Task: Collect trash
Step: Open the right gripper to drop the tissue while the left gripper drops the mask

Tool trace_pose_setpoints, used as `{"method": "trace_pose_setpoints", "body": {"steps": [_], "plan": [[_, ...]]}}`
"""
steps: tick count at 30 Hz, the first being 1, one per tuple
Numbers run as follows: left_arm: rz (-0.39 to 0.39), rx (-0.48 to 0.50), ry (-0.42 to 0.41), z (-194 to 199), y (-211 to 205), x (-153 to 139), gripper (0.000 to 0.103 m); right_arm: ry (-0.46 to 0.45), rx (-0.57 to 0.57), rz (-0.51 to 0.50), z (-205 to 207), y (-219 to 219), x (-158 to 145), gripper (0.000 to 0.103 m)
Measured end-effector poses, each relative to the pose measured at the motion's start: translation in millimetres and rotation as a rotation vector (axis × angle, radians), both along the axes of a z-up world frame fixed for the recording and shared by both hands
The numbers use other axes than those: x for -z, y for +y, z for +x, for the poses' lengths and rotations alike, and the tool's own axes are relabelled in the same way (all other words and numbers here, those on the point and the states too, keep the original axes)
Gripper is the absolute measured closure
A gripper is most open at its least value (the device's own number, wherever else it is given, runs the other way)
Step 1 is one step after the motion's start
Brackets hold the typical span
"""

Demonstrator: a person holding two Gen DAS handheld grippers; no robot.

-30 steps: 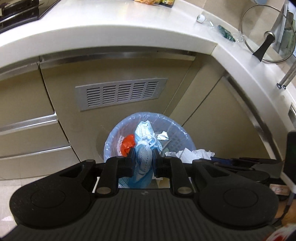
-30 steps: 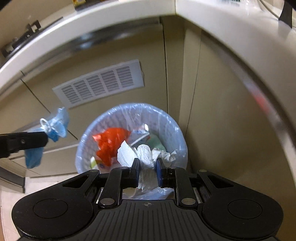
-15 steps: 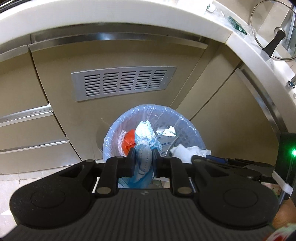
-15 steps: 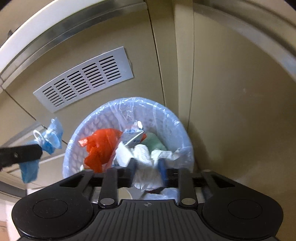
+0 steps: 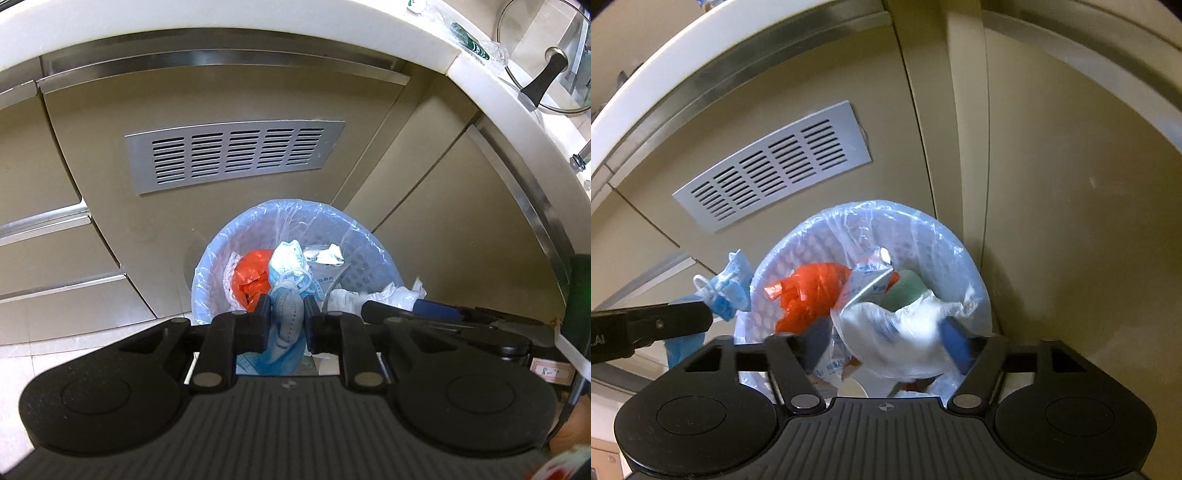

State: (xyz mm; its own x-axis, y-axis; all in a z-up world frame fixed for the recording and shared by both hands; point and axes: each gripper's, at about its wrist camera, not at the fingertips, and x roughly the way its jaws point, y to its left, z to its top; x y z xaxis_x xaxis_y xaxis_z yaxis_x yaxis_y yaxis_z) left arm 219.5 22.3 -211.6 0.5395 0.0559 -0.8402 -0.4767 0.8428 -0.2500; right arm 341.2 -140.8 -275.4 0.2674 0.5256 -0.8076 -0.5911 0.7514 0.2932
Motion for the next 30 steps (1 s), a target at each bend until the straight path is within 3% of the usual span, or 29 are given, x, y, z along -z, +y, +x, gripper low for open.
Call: {"method": "trace_pose_setpoints", "body": {"steps": [5, 17, 30], "plan": [[0.002, 0.002, -0.003, -2, 1, -2, 0.087, 0.003, -0.014, 0.025, 1, -1, -2, 0.032], [-0.005, 0.01, 0.003, 2, 1, 0, 0.087, -0.003, -0.012, -0.027, -1, -11, -7, 0.032], [0.008, 0.012, -0.011, 13, -6, 3, 0.076, 0.002, -0.011, -0.018, -4, -19, -20, 0.032]]}}
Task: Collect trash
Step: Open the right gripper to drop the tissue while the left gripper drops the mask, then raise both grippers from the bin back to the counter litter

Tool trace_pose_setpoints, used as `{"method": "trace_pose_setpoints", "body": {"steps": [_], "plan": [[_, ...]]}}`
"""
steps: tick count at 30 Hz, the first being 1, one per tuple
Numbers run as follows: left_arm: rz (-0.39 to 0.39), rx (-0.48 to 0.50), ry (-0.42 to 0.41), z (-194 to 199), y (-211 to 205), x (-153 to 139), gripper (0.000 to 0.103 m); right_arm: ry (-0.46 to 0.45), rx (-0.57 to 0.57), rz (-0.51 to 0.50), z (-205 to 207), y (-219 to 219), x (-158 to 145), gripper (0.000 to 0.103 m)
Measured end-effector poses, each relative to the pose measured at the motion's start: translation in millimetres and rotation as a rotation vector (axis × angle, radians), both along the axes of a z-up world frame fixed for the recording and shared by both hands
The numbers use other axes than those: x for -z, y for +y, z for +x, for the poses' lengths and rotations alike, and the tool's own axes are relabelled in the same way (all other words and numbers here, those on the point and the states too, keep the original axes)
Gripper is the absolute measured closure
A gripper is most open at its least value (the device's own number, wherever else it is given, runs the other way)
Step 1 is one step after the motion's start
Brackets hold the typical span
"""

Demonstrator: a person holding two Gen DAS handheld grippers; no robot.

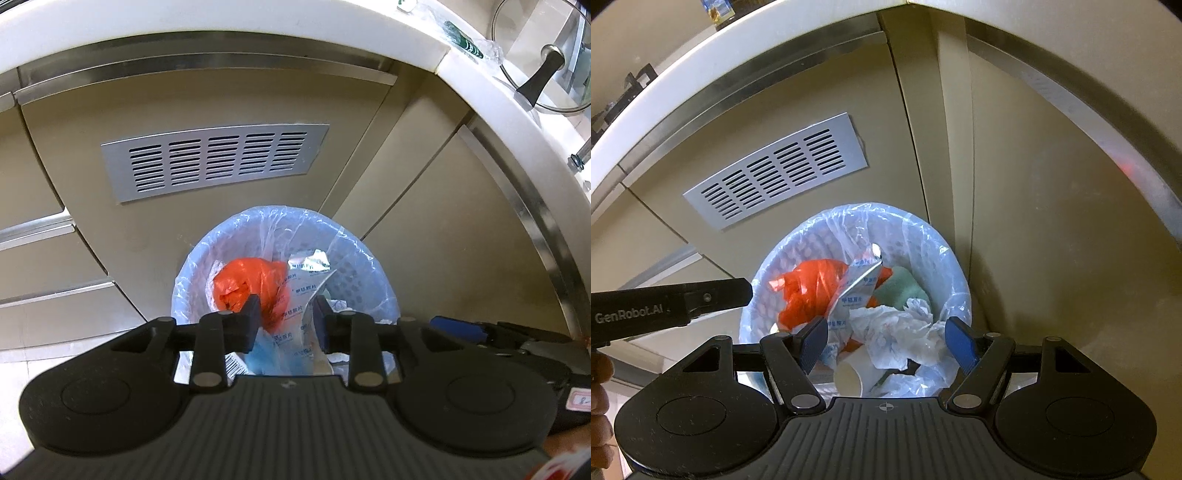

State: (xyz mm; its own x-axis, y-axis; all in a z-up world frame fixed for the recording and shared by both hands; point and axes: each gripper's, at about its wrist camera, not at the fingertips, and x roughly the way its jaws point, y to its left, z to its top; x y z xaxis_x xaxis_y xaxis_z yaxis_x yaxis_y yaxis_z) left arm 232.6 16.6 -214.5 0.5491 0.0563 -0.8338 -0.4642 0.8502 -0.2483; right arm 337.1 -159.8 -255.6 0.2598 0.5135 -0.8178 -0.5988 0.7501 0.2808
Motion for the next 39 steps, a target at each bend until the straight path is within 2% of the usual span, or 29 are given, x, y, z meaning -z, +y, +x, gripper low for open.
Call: {"method": "trace_pose_setpoints", "body": {"steps": [10, 19, 27, 39], "plan": [[-0.003, -0.035, 0.043, -20, -2, -3, 0.076, 0.016, -0.045, -0.01, -12, -8, -4, 0.032], [0.018, -0.059, 0.062, -42, -14, -28, 0.076, 0.017, -0.102, 0.005, -27, -16, -23, 0.032], [0.038, -0.096, 0.048, -63, -24, -69, 0.075, 0.02, -0.162, 0.06, -40, -22, -60, 0.032], [0.128, -0.12, -0.036, -78, -44, -143, 0.067, -0.055, -0.19, 0.164, -45, -43, -123, 0.032]]}}
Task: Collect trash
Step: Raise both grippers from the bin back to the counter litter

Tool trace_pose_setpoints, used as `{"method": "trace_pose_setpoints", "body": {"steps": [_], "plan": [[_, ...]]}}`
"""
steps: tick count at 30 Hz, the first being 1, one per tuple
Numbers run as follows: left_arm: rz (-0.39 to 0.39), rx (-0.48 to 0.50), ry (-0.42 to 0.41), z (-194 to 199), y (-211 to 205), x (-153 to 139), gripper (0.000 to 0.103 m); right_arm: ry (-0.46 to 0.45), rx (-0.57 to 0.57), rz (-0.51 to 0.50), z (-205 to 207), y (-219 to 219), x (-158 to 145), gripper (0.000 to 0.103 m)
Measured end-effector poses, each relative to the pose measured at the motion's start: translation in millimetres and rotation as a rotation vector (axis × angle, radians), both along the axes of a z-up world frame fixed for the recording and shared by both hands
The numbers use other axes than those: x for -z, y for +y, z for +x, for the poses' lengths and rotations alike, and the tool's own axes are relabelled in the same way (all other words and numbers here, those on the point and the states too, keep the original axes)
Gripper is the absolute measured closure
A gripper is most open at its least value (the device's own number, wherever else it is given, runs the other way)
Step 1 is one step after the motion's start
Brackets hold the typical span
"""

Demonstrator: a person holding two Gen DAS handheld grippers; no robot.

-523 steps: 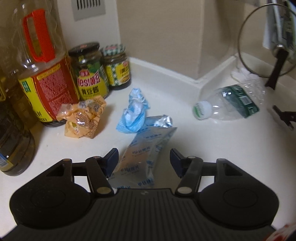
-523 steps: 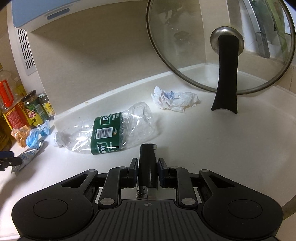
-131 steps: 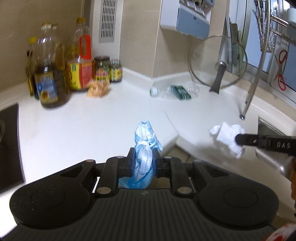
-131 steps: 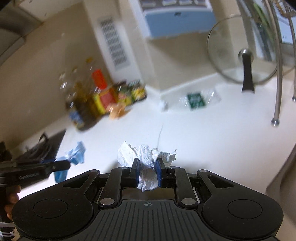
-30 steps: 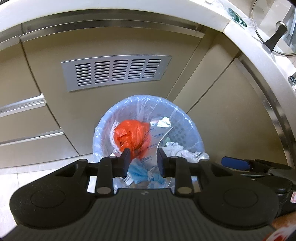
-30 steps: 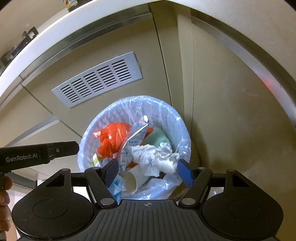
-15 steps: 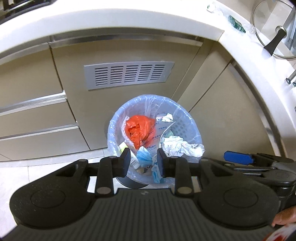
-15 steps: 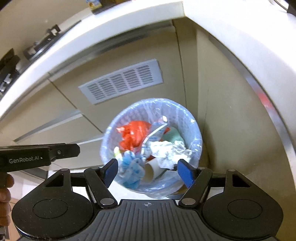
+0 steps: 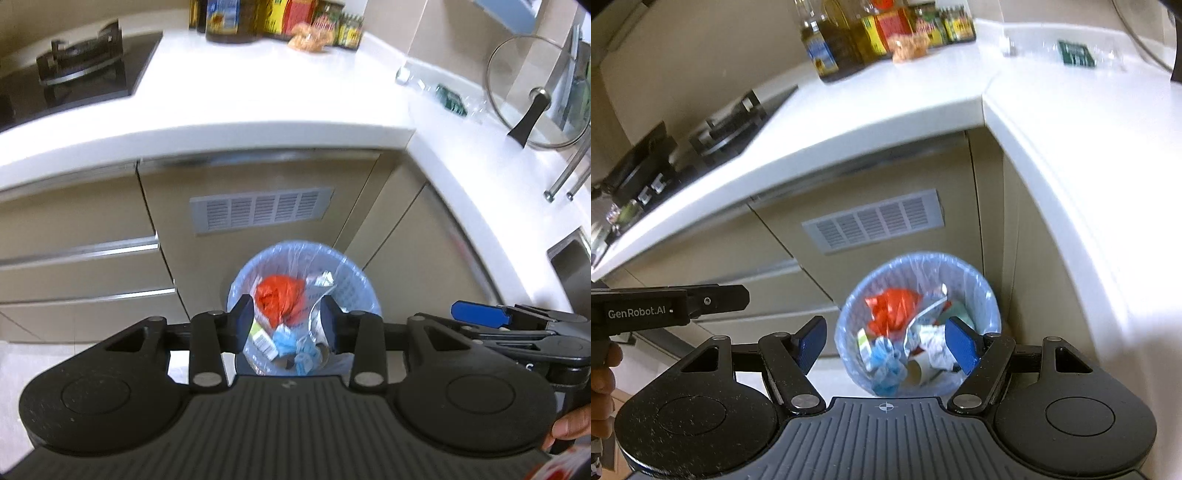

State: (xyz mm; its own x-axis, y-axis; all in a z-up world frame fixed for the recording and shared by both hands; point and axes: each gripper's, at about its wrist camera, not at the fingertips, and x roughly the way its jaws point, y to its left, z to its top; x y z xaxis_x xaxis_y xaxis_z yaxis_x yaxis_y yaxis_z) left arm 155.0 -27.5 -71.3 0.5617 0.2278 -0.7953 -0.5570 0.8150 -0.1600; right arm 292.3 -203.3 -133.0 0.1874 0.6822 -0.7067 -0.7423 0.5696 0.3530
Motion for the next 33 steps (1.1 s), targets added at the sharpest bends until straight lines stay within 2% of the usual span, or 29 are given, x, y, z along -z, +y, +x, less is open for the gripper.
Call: {"method": "trace_pose_setpoints", "body": {"steps": [7, 16, 25, 33], "plan": [[0.043, 0.023, -0.048, 8, -9, -25, 0.065, -0.022, 0.036, 0.053, 10, -15, -23, 0.032], [0.103, 0.071, -0.096, 33, 6, -40, 0.064, -0.059, 0.173, 0.099, 50, -32, -44, 0.032], [0.173, 0.145, -0.153, 89, 60, -51, 0.058, -0.137, 0.329, 0.083, 98, -26, -57, 0.032], [0.208, 0.249, -0.184, 158, 121, -57, 0.057, -0.201, 0.44, 0.055, 148, 22, -66, 0.032]]}}
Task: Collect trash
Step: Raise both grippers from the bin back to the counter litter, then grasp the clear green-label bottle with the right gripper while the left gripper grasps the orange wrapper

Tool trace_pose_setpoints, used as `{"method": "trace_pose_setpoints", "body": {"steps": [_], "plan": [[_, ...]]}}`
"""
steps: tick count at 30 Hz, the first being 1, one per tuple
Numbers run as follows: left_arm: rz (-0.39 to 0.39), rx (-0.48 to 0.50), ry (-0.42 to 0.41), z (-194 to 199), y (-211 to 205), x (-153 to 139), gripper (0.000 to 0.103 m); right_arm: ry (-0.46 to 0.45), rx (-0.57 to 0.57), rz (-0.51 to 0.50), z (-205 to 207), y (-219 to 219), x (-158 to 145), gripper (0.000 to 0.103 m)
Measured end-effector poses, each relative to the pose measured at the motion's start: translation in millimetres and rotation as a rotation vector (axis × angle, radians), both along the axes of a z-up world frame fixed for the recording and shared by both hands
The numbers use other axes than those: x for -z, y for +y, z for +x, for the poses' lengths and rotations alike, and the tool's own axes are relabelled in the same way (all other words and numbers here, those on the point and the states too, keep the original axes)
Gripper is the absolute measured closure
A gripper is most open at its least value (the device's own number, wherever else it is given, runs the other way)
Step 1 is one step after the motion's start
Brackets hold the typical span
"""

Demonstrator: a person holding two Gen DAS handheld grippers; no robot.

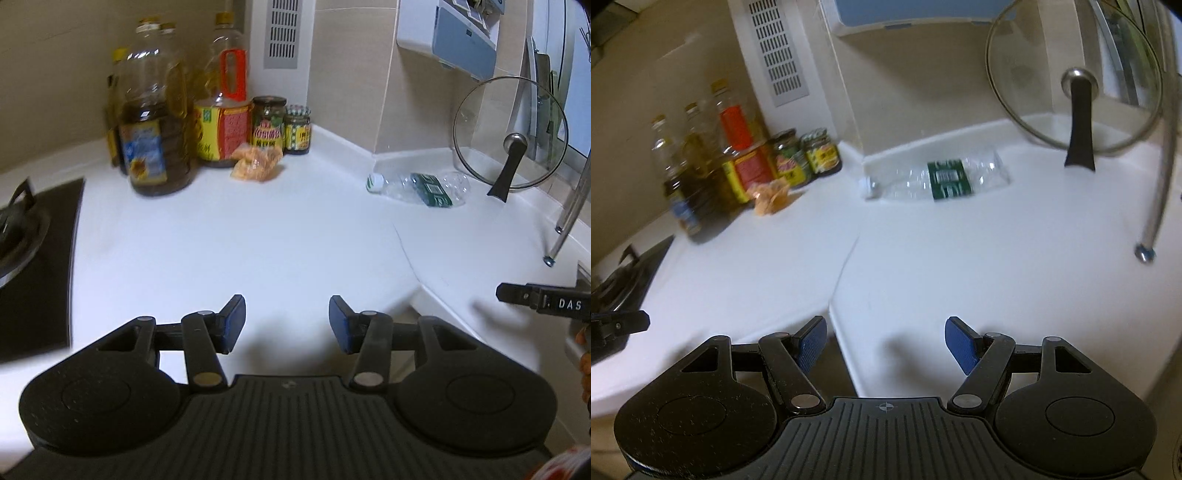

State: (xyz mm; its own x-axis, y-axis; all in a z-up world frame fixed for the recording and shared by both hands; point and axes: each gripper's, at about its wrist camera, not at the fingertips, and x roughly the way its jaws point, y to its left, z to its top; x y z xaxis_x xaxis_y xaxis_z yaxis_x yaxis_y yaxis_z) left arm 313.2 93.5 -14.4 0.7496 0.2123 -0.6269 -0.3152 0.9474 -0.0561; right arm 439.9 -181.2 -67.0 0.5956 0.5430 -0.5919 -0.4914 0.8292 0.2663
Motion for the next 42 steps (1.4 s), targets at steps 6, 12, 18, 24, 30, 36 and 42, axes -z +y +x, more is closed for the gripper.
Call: {"method": "trace_pose_setpoints", "body": {"steps": [6, 12, 18, 24, 30, 36, 42], "plan": [[0.02, 0.054, -0.009, 50, 47, 1, 0.057, -0.076, 0.032, -0.048, 36, 58, -1, 0.032], [0.04, 0.091, -0.024, 99, 85, 5, 0.057, -0.115, 0.065, -0.081, 79, 113, 3, 0.032], [0.058, 0.111, -0.052, 144, 113, 12, 0.049, -0.05, 0.131, -0.01, 119, 139, 9, 0.032], [0.085, 0.129, -0.064, 180, 128, 20, 0.049, 0.023, 0.204, 0.062, 144, 150, 21, 0.032], [0.085, 0.14, -0.062, 203, 137, 25, 0.049, 0.106, 0.288, 0.167, 170, 150, 34, 0.032], [0.079, 0.146, -0.053, 215, 143, 32, 0.049, 0.163, 0.432, 0.28, 196, 140, 37, 0.033], [0.079, 0.146, -0.052, 221, 145, 35, 0.046, 0.233, 0.573, 0.266, 214, 136, 35, 0.033]]}}
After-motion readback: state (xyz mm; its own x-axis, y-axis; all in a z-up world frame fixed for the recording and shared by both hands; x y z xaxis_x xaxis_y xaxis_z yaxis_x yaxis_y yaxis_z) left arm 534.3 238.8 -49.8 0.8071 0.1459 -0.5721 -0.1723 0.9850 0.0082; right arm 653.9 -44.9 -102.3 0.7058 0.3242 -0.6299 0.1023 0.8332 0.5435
